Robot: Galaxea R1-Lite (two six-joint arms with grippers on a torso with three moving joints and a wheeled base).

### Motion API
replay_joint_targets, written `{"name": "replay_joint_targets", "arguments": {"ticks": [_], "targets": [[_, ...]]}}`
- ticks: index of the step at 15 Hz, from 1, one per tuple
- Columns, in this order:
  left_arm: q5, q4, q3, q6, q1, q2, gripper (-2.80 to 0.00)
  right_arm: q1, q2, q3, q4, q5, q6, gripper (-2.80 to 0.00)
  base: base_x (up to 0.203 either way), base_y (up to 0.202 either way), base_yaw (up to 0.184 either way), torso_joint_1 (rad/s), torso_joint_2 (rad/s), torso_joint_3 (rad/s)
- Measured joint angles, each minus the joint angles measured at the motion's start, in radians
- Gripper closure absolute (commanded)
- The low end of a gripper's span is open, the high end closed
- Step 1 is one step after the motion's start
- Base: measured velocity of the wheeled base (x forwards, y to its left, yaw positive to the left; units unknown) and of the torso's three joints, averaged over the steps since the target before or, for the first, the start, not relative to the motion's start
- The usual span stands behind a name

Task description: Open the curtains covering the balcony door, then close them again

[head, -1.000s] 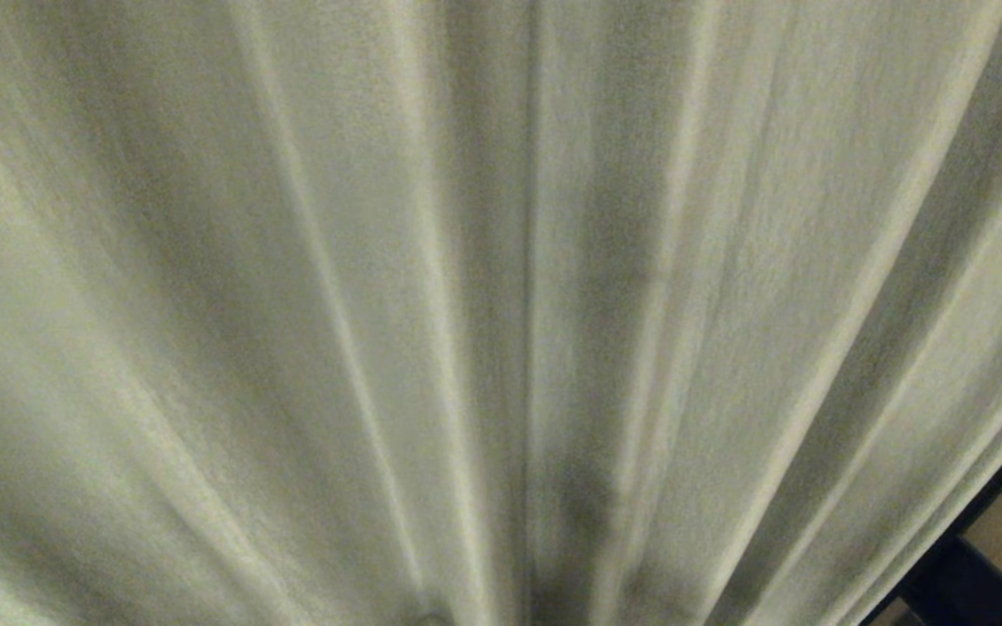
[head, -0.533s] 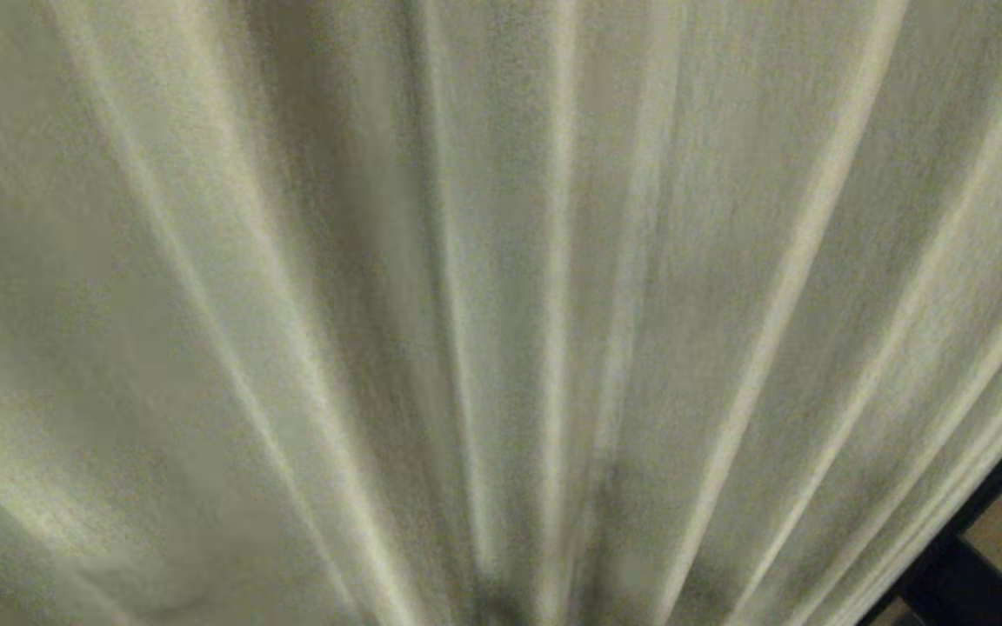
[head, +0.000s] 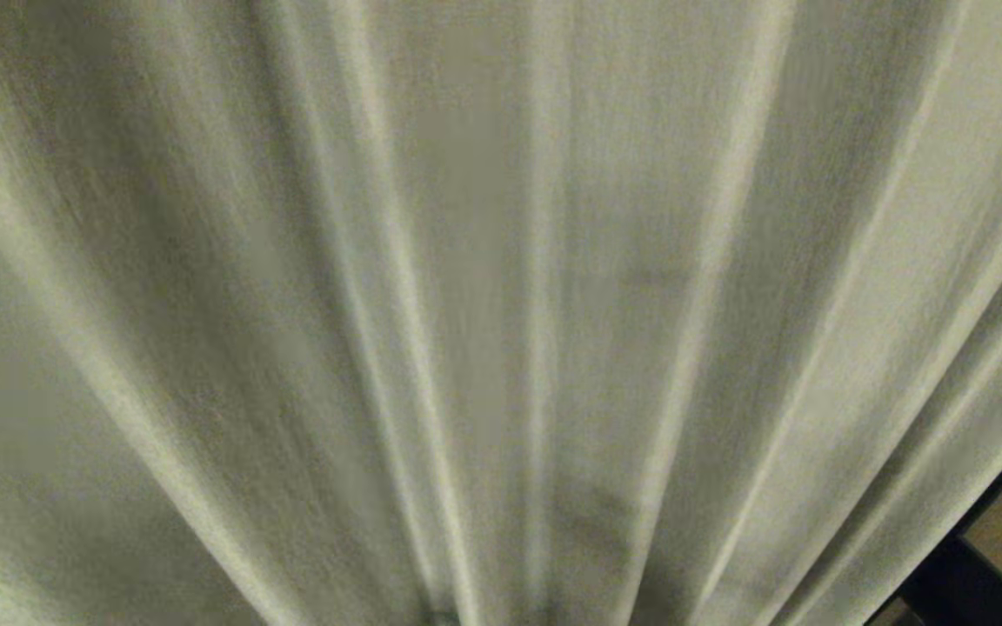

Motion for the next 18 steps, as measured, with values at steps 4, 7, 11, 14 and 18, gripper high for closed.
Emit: {"name": "replay_joint_targets", "arguments": {"ticks": [4,7,11,14,18], "targets": [[0.002,0.000,0.000,0.004,0.000,0.000,0.00,0.000,0.000,0.000,0.000,0.000,0.000,0.00,0.000,0.000,0.000,0.000,0.00,0.000],[0.002,0.001,0.000,0.004,0.000,0.000,0.00,0.000,0.000,0.000,0.000,0.000,0.000,0.00,0.000,0.000,0.000,0.000,0.00,0.000],[0.002,0.001,0.000,0.006,0.000,0.000,0.00,0.000,0.000,0.000,0.000,0.002,-0.001,0.00,0.000,0.000,0.000,0.000,0.00,0.000],[0.003,0.001,0.000,0.006,0.000,0.000,0.00,0.000,0.000,0.000,0.000,0.001,0.000,0.00,0.000,0.000,0.000,0.000,0.00,0.000],[0.003,0.002,0.000,0.006,0.000,0.000,0.00,0.000,0.000,0.000,0.000,0.001,-0.001,0.00,0.000,0.000,0.000,0.000,0.00,0.000]]}}
